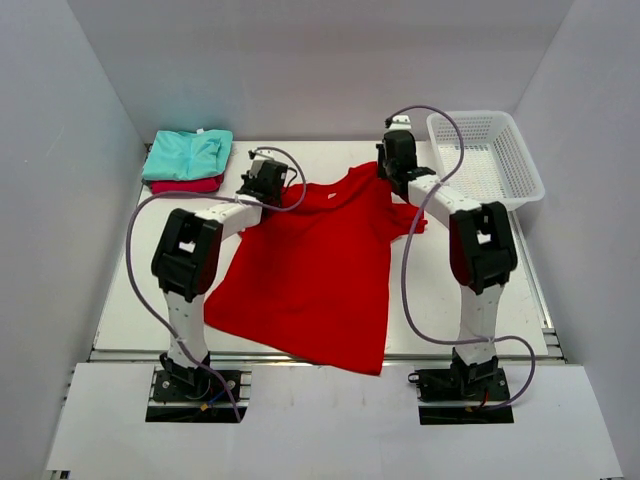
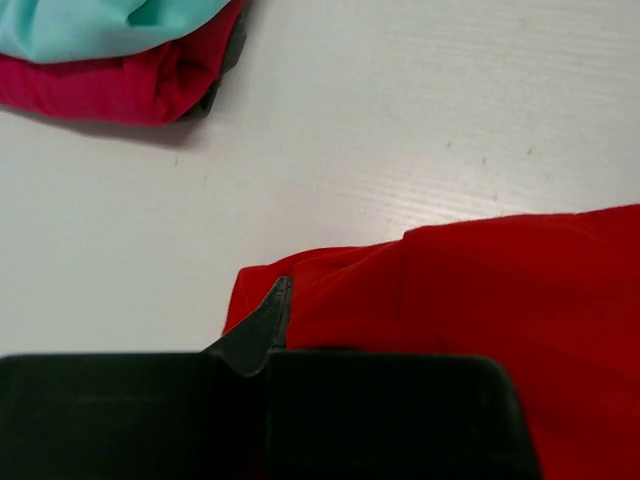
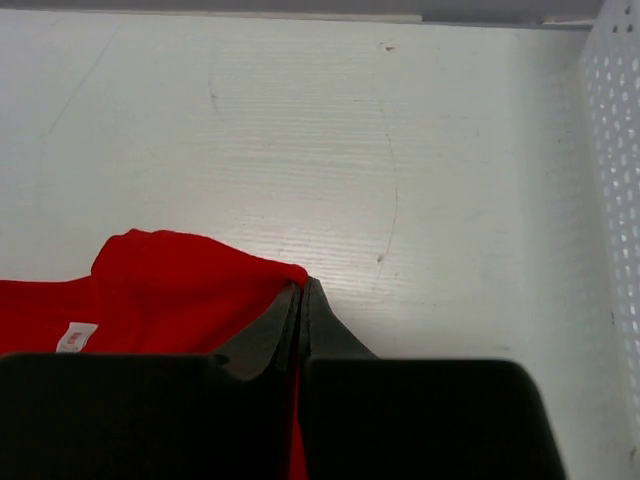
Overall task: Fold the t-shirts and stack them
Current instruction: Flatten out the tshirt
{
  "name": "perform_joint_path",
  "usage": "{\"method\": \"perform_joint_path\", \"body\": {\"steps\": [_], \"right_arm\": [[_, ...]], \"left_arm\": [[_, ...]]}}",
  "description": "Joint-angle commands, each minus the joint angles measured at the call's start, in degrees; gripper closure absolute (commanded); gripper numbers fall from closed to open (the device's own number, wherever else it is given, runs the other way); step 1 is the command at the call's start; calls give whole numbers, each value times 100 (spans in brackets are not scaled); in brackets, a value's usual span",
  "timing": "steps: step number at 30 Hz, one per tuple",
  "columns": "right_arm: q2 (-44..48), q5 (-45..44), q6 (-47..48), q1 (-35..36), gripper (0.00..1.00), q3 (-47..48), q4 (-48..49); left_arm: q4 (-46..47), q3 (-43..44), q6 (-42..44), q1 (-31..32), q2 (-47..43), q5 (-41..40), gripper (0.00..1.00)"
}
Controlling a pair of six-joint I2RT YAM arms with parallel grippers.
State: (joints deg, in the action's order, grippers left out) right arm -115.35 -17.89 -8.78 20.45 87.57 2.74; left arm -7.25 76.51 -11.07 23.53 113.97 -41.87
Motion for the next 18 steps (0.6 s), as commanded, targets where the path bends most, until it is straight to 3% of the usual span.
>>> {"method": "perform_joint_path", "body": {"steps": [1,5,7,9,10,11,12,13,18], "right_arm": [[-381,-145,340,-50,100,462,630],[-883,-188,823,-49,100,910,1025],[-1208,-311,1095,-58,100,1121,1210],[-1541,-434,1281,-58,95,1594,967],[-1630,-452,1465,-50,64,1936,826],[-1744,-487,1466,-32,48,2113,668],[-1797,-470,1493,-32,24,2402,205],[-1746,-418,1484,-32,12,2536,113],[-1026,399,923,-41,10,2300,-862]], "left_arm": [[-101,636,-203,-172,177,169,100],[-390,1295,-203,-366,783,222,100],[-1002,1962,-307,-436,1238,223,83],[-1418,2637,-431,-498,1504,161,50],[-1812,2841,-501,-559,1679,161,1],[-1972,3174,-501,-560,1733,161,1],[-2261,3316,-501,-621,1734,214,1],[-2368,3422,-562,-621,1734,284,1],[-2571,3126,-406,-543,1032,1019,1]]}}
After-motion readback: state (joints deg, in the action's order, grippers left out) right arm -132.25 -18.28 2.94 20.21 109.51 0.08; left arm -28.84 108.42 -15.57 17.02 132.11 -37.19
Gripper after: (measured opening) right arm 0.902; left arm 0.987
